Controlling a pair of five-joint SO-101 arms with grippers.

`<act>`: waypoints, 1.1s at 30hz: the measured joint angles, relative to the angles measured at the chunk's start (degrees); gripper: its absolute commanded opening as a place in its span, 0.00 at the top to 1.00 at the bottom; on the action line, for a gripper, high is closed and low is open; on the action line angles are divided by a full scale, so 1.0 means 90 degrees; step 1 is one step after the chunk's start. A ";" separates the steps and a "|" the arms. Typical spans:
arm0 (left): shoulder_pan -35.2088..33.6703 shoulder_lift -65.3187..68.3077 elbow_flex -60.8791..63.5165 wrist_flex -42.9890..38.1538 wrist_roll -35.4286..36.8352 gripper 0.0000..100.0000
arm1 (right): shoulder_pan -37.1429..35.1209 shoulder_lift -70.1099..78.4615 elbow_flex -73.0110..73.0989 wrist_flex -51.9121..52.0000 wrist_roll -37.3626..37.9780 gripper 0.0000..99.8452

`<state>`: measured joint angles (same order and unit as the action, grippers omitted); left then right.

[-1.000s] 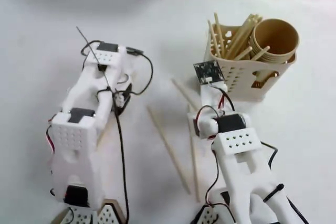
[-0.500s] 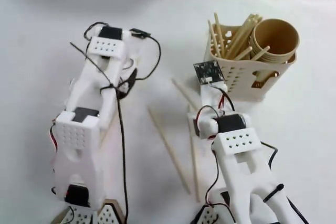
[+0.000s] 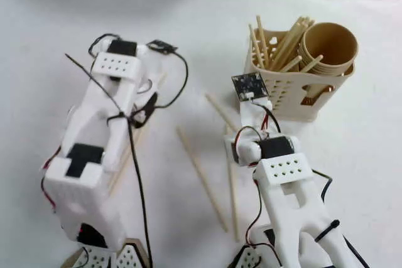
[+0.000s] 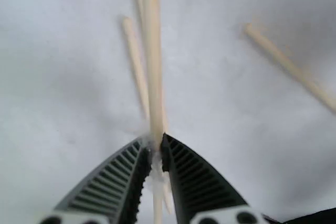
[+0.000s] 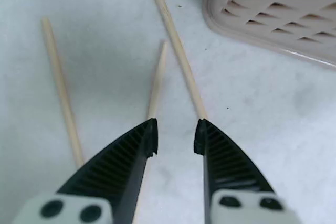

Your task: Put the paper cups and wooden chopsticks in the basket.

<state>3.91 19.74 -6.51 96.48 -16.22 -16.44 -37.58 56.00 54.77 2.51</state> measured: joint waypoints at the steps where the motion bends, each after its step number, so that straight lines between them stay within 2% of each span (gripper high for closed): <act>1: -0.0010 -0.0205 0.0293 -0.0147 -0.0010 0.98 | 0.0000 0.0000 0.0000 0.0000 0.0000 0.87; 5: 0.0010 -0.1153 0.1719 -0.0879 -0.0020 0.94 | 0.0000 0.0000 0.0029 -0.0068 0.0000 0.87; 9: -0.0020 -0.2071 0.3136 -0.1690 -0.0020 0.75 | 0.0000 0.0000 0.0029 -0.0098 0.0000 0.87; 11: -0.0039 -0.2413 0.3624 -0.1963 -0.0020 0.71 | 0.0000 0.0000 0.0029 -0.0098 0.0000 0.87; 21: -0.0498 -0.2647 0.3995 -0.2862 -0.0010 0.70 | 0.0000 0.0000 0.0029 -0.0098 0.0000 0.87; 27: -0.0488 -0.1621 0.3976 -0.3321 -0.0010 0.71 | 0.0000 0.0000 0.0029 -0.0098 0.0000 0.87; 31: -0.0488 -0.1055 0.3497 -0.3096 -0.0010 0.72 | 0.0000 0.0000 0.0029 -0.0117 0.0000 0.87; 33: -0.0479 -0.0752 0.3253 -0.3038 -0.0010 0.76 | 0.0000 0.0000 0.0029 -0.0117 0.0000 0.87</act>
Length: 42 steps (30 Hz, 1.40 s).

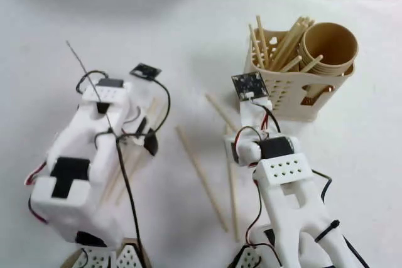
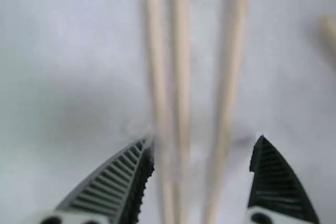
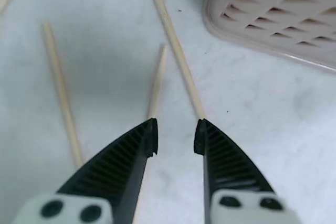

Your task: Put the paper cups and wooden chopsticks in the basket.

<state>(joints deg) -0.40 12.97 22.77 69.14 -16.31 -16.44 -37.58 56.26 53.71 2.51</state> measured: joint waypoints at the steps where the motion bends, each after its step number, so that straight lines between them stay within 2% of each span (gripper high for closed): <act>1: 0.0010 0.0176 -0.0127 0.0049 0.0000 0.78 | 0.0000 0.0000 0.0000 0.0000 0.0000 0.87; 6: 0.0078 0.1094 -0.1172 0.0742 -0.0010 0.86 | 0.0000 0.0000 0.0000 0.0000 0.0000 0.87; 10: 0.0117 0.1963 -0.2315 0.1582 -0.0010 0.98 | 0.0000 0.0000 0.0000 0.0000 0.0000 0.87; 13: 0.0254 0.2462 -0.2950 0.1973 -0.0010 0.98 | 0.0000 0.0000 0.0000 0.0000 0.0000 0.87; 18: 0.0479 0.2618 -0.3155 0.2139 0.0010 0.98 | 0.0000 0.0000 0.0000 0.0000 0.0000 0.87; 23: 0.0518 0.2071 -0.3194 0.2393 0.0010 0.98 | 0.0000 0.0000 0.0000 0.0000 0.0000 0.87; 34: 0.0567 -0.0254 -0.3194 0.3009 0.0010 0.98 | 0.0000 0.0000 0.0000 0.0000 0.0000 0.87; 42: 0.1123 -0.1670 -0.3477 0.3048 0.0010 0.98 | 0.0000 0.0000 0.0000 0.0000 0.0000 0.87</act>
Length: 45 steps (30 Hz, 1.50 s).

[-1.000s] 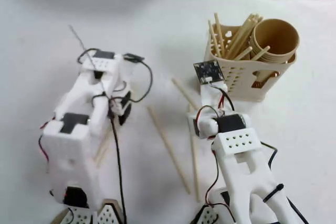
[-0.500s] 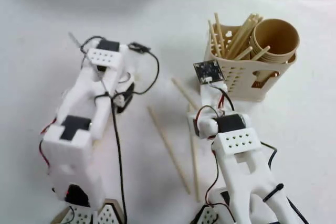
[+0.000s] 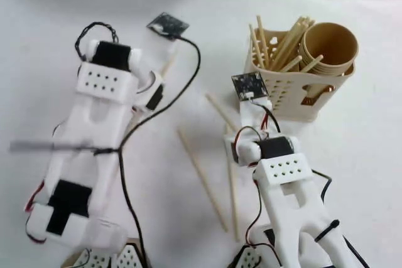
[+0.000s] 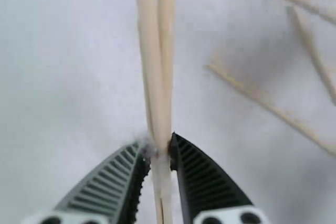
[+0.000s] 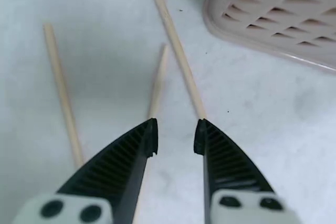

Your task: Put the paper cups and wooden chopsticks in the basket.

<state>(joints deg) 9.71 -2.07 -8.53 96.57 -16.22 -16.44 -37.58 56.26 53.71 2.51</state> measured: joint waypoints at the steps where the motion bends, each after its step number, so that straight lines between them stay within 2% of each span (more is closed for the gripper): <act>1: 0.0068 -0.0127 -0.0166 0.0000 0.0000 0.98 | 0.0000 0.0000 0.0000 0.0000 0.0000 0.87; 6: 0.0166 -0.0254 -0.1397 0.0000 0.0254 0.98 | 0.0000 0.0000 0.0274 0.0000 0.0039 0.88; 12: 0.0547 -0.0156 -0.3087 0.0000 0.0547 0.98 | 0.0000 0.0000 0.0440 -0.0039 0.0860 0.98; 18: 0.1201 0.0440 -0.4825 -0.0020 0.0869 0.98 | 0.0000 0.0000 0.0723 -0.0039 0.1641 0.98; 24: 0.1651 0.1094 -0.6183 -0.0694 0.1084 0.98 | 0.0000 0.0000 0.0918 -0.0039 0.2159 0.98; 35: 0.2706 0.1758 -0.6779 -0.2559 0.1358 0.98 | -0.0264 0.0000 0.1026 -0.0039 0.2198 0.98; 40: 0.2842 0.2354 -0.6779 -0.3292 0.1680 0.98 | -0.0293 0.0000 0.1045 -0.0039 0.2198 0.98; 45: 0.2842 0.3096 -0.6779 -0.3575 0.1739 0.98 | -0.0293 0.0000 0.1045 -0.0039 0.2198 0.98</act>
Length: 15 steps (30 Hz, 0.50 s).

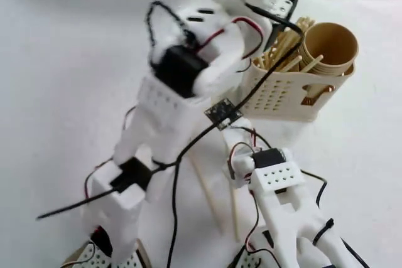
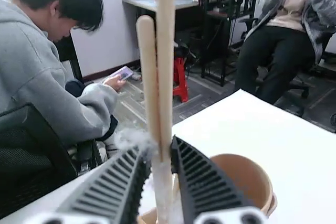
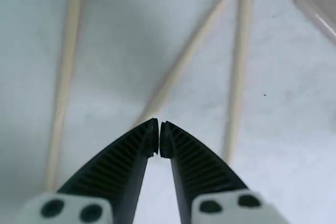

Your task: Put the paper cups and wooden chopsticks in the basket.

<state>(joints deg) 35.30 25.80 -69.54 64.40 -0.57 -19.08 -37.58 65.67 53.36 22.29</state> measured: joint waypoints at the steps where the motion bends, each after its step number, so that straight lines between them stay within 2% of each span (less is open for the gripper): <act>1: 0.0000 0.0176 0.0000 -0.0010 0.0000 0.98 | 0.0000 0.0000 0.0000 0.0000 0.0000 0.98; 4: 0.0000 0.0576 0.0000 -0.0010 0.0000 0.94 | 0.0000 0.0000 0.0000 0.0000 0.0000 0.98; 8: -0.0010 0.0664 0.0000 0.0186 0.0000 0.75 | 0.0000 0.0000 0.0000 0.0000 0.0000 0.98; 15: -0.0088 0.0654 -0.0635 0.1182 -0.0020 0.78 | 0.0010 0.0000 0.0000 0.0000 0.0000 0.98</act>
<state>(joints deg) 34.51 31.69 -75.25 75.03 -0.75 -18.99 -37.58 65.67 53.36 22.29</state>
